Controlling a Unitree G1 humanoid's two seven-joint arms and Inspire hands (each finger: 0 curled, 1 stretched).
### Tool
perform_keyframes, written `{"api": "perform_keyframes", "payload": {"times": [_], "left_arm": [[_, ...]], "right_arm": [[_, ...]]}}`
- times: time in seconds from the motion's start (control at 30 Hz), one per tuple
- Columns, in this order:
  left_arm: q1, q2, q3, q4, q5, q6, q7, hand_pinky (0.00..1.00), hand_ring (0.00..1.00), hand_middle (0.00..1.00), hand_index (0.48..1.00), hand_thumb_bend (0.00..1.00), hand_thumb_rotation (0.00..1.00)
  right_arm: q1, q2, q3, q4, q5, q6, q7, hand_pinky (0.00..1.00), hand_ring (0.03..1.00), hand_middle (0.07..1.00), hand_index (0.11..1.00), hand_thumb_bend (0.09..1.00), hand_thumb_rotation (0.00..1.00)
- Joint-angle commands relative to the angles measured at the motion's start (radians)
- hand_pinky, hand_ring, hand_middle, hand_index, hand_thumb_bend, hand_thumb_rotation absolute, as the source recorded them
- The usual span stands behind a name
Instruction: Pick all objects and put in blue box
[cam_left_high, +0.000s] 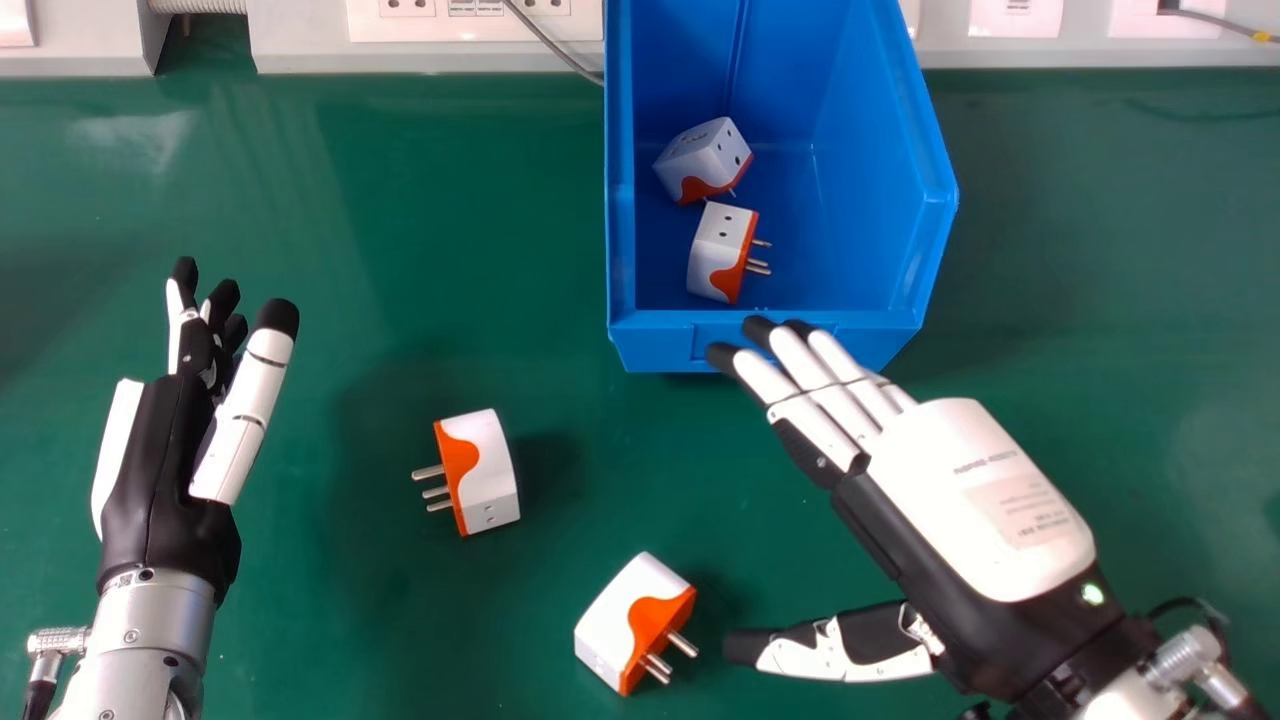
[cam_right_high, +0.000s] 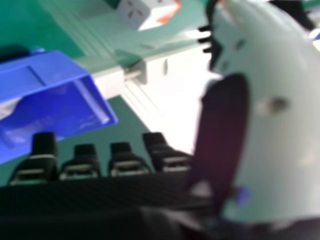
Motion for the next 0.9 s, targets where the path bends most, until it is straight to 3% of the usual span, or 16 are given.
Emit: {"api": "perform_keyframes", "payload": {"times": [0.0,0.27,0.7,0.87], "left_arm": [[0.000,0.000,0.003,-0.032,0.007,-0.005,0.009,1.00,1.00,1.00,1.000,0.57,0.78],[-0.008,0.005,-0.002,-0.018,0.017,-0.017,0.019,1.00,1.00,1.00,1.000,0.58,0.78],[-0.020,0.004,-0.006,-0.002,0.012,-0.039,0.013,1.00,1.00,1.00,1.000,0.56,0.78],[-0.028,0.008,-0.008,0.010,0.016,-0.045,0.011,1.00,1.00,1.00,1.000,0.56,0.78]], "right_arm": [[-0.034,-0.015,-0.013,0.001,0.010,-0.032,0.027,0.89,0.992,0.995,0.938,0.497,0.28],[-0.149,-0.010,0.029,0.105,-0.027,-0.070,0.104,0.88,0.990,0.994,0.930,0.501,0.30],[-0.305,0.001,0.094,0.234,-0.076,-0.073,0.190,0.92,0.998,0.998,0.939,0.465,0.36],[-0.359,-0.003,0.126,0.286,-0.082,-0.103,0.207,0.92,0.992,0.992,0.934,0.464,0.36]]}}
